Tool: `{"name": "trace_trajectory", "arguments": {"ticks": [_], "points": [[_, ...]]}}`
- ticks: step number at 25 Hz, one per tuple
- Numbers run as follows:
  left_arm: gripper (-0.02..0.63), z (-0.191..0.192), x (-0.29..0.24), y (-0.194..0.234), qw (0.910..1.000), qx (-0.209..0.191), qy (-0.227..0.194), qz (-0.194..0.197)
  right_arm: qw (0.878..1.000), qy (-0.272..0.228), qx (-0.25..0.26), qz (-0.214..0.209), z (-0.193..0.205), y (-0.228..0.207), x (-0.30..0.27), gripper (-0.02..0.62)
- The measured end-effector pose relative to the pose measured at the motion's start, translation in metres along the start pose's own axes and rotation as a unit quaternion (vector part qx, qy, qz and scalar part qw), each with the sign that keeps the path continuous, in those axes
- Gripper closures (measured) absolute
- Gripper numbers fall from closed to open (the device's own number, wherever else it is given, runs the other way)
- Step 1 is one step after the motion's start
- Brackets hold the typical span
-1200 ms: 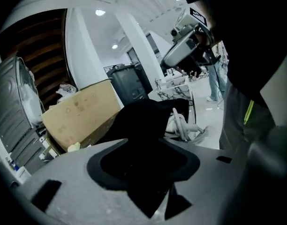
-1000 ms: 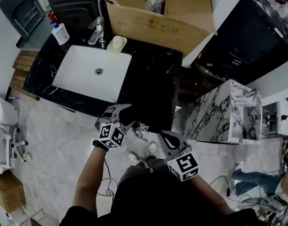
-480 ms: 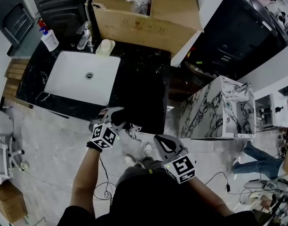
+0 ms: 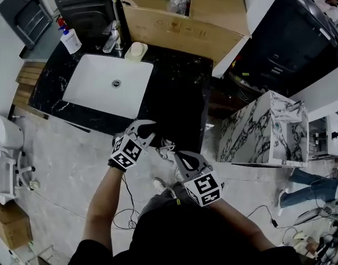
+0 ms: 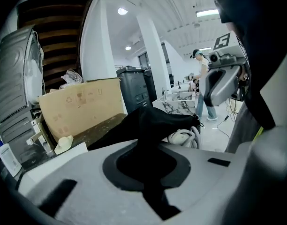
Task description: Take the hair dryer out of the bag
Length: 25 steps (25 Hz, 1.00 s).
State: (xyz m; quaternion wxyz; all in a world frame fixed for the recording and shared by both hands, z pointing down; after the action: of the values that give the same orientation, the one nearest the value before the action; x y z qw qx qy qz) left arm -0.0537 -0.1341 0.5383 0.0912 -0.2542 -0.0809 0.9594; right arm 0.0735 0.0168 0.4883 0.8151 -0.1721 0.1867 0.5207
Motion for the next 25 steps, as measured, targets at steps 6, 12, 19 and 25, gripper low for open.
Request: {"name": "trace_trajectory", "arguments": {"ticks": [6,12,19,25], "points": [[0.572,-0.021,0.002,-0.004,0.9992,0.032,-0.005,0.022,0.999,0.023,-0.028,-0.017,0.008,0.013,-0.042,0.572],[0.572,-0.036,0.016,0.005,0.9964,0.071,-0.022,0.041,0.998,0.016,-0.024,0.053,0.0,0.006,-0.06,0.479],[0.572,-0.043,0.014,0.007,0.9958,0.087,-0.022,0.019,0.989,0.062,-0.056,0.126,-0.008,-0.001,-0.089,0.348],[0.572,-0.039,0.014,0.006,0.9986,0.051,0.011,0.001,0.983,0.082,-0.016,0.165,-0.011,0.002,-0.102,0.316]]}}
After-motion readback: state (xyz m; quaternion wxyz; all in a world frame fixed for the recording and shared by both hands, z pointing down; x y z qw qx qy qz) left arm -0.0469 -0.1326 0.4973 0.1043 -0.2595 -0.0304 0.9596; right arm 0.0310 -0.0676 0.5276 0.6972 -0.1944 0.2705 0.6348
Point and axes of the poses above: the fingertips, and each gripper's own axes: x backward along the fingers, y to its left, z out of its underside, the point moved 8 cm from there along x, backward along the fingers, and after that the axes turned 3 degrees about z, right-handed, at the moved point
